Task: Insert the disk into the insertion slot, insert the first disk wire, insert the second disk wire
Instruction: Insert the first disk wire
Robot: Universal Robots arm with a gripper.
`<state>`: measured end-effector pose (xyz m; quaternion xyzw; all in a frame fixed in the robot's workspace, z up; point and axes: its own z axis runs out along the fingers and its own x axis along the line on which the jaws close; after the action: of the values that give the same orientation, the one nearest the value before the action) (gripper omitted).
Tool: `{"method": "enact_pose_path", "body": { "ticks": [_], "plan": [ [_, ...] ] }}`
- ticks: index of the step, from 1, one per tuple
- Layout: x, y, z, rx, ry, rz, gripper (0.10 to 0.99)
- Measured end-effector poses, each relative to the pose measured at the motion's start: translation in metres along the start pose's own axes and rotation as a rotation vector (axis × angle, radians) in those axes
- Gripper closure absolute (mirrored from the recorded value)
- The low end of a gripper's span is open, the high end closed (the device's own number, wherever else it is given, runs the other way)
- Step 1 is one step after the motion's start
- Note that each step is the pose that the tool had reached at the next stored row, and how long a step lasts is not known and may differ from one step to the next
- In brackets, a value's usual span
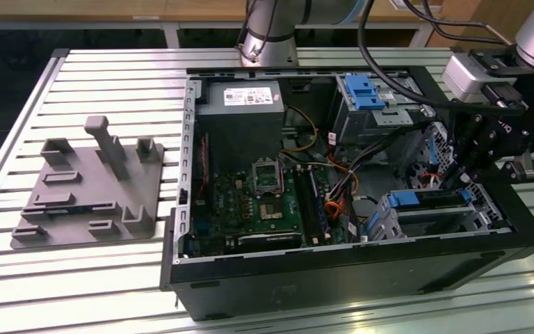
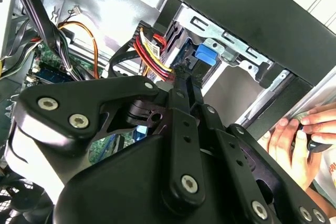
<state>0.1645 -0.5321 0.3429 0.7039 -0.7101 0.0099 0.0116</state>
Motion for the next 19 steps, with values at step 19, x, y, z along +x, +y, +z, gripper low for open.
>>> {"method": "enact_pose_path", "body": {
  "ticks": [19],
  "plan": [
    [0.0019, 0.0000, 0.0071, 0.000, -0.0001, 0.000, 0.922]
  ]
}}
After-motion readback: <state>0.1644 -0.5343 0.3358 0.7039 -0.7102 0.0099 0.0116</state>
